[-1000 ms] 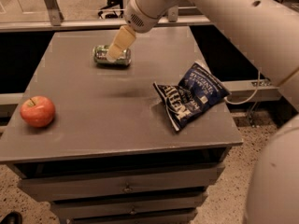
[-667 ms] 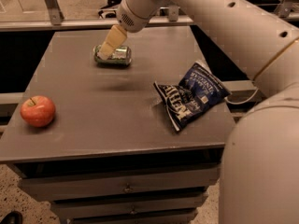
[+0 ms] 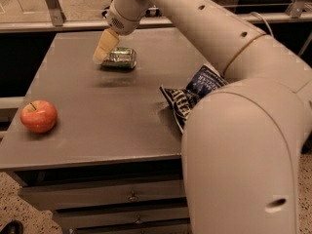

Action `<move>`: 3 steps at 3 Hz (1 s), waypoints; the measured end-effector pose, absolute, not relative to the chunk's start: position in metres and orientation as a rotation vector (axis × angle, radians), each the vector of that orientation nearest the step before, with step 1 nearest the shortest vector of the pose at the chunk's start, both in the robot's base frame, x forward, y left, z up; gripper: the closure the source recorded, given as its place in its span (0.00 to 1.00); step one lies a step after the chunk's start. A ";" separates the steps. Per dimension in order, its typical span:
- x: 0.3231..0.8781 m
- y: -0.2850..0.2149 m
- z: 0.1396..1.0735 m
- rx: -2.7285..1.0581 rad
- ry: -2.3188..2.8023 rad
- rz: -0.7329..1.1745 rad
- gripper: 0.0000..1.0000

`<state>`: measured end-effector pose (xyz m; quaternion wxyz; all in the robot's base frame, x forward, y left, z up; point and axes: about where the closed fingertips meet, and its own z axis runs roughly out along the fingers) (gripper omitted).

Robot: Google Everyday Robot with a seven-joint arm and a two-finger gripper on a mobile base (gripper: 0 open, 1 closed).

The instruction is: Place green can upright

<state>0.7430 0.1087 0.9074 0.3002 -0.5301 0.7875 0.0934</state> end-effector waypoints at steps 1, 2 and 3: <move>0.752 0.117 0.892 -1.469 2.096 0.222 0.00; 0.760 0.118 0.877 -1.521 2.112 0.190 0.00; 0.769 0.111 0.859 -1.563 2.143 0.169 0.00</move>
Offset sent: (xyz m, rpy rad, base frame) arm 0.0312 0.0067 -0.0404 -0.1538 0.0320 0.0716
